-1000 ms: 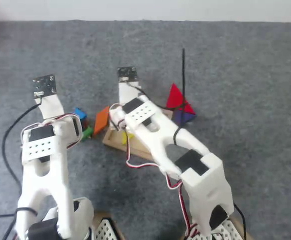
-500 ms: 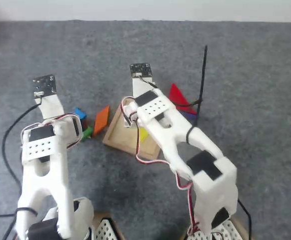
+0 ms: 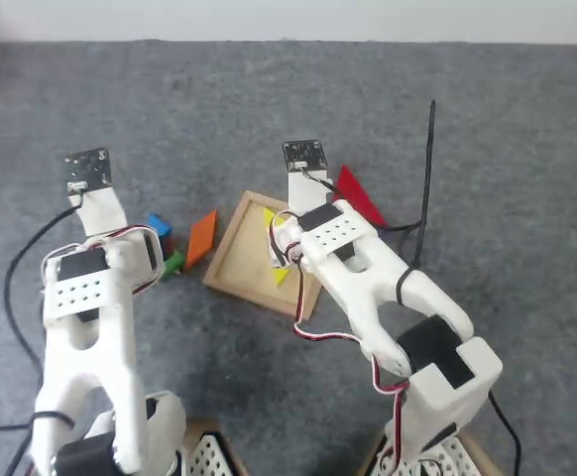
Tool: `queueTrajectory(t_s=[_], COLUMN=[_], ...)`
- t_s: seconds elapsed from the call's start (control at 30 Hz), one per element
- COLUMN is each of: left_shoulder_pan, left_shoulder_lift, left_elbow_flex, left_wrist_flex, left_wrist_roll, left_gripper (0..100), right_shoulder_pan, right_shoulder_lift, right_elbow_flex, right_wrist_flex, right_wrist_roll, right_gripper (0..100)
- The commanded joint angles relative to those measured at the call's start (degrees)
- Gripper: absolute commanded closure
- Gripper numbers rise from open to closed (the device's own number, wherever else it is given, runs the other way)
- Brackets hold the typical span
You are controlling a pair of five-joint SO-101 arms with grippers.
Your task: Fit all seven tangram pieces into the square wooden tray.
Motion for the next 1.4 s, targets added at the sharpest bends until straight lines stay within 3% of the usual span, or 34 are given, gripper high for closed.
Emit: queueTrajectory(t_s=[0.0, 0.3, 0.63, 0.8, 1.03, 1.2, 1.37], left_shoulder_pan=[-0.2, -0.2, -0.5, -0.5, -0.4, -0.3, -0.3], left_shoulder_lift=[-2.2, -2.2, -2.2, -2.2, -2.2, -2.2, -2.2], left_elbow_flex=[-0.3, -0.3, -0.3, -0.2, -0.2, 0.3, 0.4], left_wrist_flex=[-1.1, -1.1, -1.1, -1.8, -1.8, -2.8, -2.8], left_wrist_roll=[0.3, 0.3, 0.3, 0.3, 0.3, 0.3, 0.3], left_gripper=[76, 76, 76, 76, 76, 76, 76], right_shoulder_pan=[-0.7, -7.3, -13.1, -10.2, -5.8, -0.3, 13.0], right_shoulder_lift=[-2.2, 11.5, 14.7, 12.4, -2.7, -12.8, -9.9], right_elbow_flex=[-0.5, -13.0, -24.0, -24.1, -21.5, -20.0, -20.0], right_wrist_flex=[-1.9, 0.8, 0.4, 4.6, 11.6, 20.9, 23.8], right_wrist_roll=[1.0, 1.1, 0.9, 0.7, 1.5, 16.3, 31.9], right_gripper=[46.5, 46.5, 46.5, 46.5, 46.5, 46.5, 46.5])
